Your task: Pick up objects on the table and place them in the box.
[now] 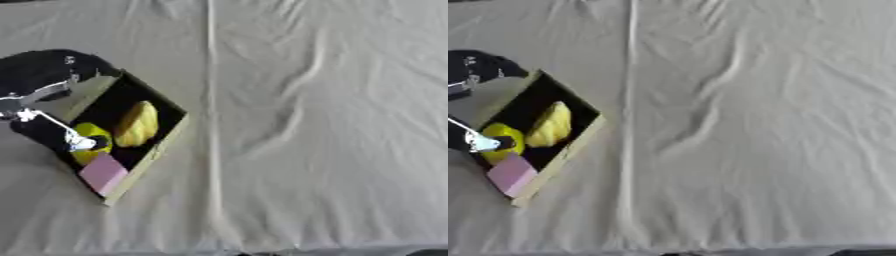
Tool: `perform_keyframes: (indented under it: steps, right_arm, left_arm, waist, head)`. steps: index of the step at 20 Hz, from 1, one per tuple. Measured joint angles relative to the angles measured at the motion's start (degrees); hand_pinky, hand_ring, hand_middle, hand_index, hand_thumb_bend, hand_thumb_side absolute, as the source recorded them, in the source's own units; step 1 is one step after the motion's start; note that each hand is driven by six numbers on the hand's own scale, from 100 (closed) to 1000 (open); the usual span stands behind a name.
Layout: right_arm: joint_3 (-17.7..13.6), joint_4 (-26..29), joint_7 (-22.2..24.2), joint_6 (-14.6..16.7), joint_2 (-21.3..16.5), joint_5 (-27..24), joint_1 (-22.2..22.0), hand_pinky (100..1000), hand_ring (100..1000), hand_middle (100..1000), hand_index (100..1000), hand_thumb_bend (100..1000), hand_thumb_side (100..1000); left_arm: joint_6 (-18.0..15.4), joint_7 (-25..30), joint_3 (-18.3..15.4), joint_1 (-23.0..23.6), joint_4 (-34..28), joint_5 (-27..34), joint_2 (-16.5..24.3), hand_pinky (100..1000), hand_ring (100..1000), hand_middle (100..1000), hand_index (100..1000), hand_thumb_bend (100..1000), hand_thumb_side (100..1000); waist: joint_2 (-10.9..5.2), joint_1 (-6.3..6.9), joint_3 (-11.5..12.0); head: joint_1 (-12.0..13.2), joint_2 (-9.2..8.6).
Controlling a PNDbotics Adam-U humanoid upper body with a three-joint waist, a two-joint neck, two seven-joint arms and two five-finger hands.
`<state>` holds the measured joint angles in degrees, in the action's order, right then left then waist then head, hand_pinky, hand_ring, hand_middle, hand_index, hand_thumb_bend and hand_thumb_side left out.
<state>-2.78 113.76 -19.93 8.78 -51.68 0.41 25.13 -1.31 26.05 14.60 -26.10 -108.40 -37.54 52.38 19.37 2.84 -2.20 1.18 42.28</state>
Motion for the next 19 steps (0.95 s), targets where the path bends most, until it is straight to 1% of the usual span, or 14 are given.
perform_keyframes:
  steps: [2,3,5,6,7,9,11,14,15,16,17,19]
  right_arm:
    - [0.0,0.0,0.0,0.0,0.0,0.0,-0.2,925,851,735,824,100,100]
    - [0.0,0.0,0.0,0.0,0.0,0.0,-0.4,925,851,735,825,100,100]
    - [-0.1,0.0,-0.1,0.0,0.0,0.0,-0.5,925,851,735,825,100,100]
    - [-0.2,0.0,-0.2,0.0,0.0,0.0,-0.5,925,851,736,825,100,100]
    - [-0.3,0.0,-0.3,0.0,0.0,0.0,-0.5,925,851,736,825,100,100]
    - [-0.4,0.0,-0.6,0.0,0.0,0.1,-0.5,924,851,736,825,100,100]
    - [-0.4,0.0,-0.8,0.2,0.0,0.1,-0.8,923,850,737,825,100,100]
    - [-0.7,0.0,-1.2,0.6,0.0,0.1,-0.9,924,850,737,825,100,100]
    - [-0.7,0.0,-1.3,0.8,0.0,0.0,-0.9,925,850,737,825,100,100]
    - [-0.7,0.0,-1.5,0.9,0.0,0.0,-0.9,925,850,736,825,100,100]
    - [-0.7,0.0,-1.6,1.1,0.0,-0.1,-0.9,926,850,735,825,100,100]
    - [-0.8,0.0,-1.8,1.3,0.0,-0.5,-0.9,927,849,735,825,100,129]
  left_arm:
    - [0.3,-1.0,-1.3,0.0,-1.2,0.2,0.0,947,904,847,934,403,322]
    - [0.5,-1.6,-2.2,0.0,-2.0,0.3,-0.1,924,881,828,923,298,254]
    - [1.3,-4.0,-4.8,-0.1,-3.7,0.9,-0.6,909,862,813,914,229,180]
    - [1.7,-5.6,-6.3,-0.3,-4.3,1.3,-0.9,907,858,809,912,218,167]
    - [2.0,-7.4,-7.6,-0.4,-4.7,1.8,-1.2,899,846,800,906,194,129]
    - [2.6,-11.7,-10.2,-0.9,-5.1,3.1,-1.6,890,833,789,901,180,116]
    - [2.8,-17.1,-12.5,-1.1,-5.3,5.1,-2.3,878,821,787,906,162,121]
    - [1.9,-27.7,-16.1,-1.0,-5.4,9.0,-4.0,857,807,770,890,145,152]
    - [1.4,-32.2,-17.4,-0.7,-5.4,10.7,-5.0,843,801,774,896,153,195]
    - [0.9,-36.5,-18.4,-0.3,-5.4,12.4,-6.1,840,800,775,896,153,205]
    - [0.5,-40.7,-19.4,0.1,-5.4,14.1,-7.2,830,796,777,899,156,236]
    - [-1.0,-48.9,-21.2,0.5,-5.4,17.3,-9.8,823,792,775,899,173,260]
  waist:
    - [-0.05,-0.09,0.2]
    - [-0.11,-0.14,0.2]
    - [-0.39,-0.15,0.5]
    - [-0.50,-0.14,0.7]
    - [-0.56,-0.14,0.8]
    - [-0.67,-0.13,0.9]
    - [-0.70,-0.13,1.1]
    - [-0.72,-0.12,1.3]
    - [-0.72,-0.12,1.4]
    - [-0.72,-0.13,1.5]
    - [-0.72,-0.14,1.5]
    - [-0.72,-0.15,1.6]
  head:
    - [-0.2,0.00]
    - [-0.3,0.00]
    - [-0.6,0.01]
    - [-0.8,0.03]
    - [-1.0,0.04]
    - [-1.4,0.08]
    - [-1.8,0.29]
    - [-2.1,0.53]
    - [-2.3,0.54]
    - [-2.4,0.55]
    - [-2.5,0.55]
    - [-2.8,0.56]
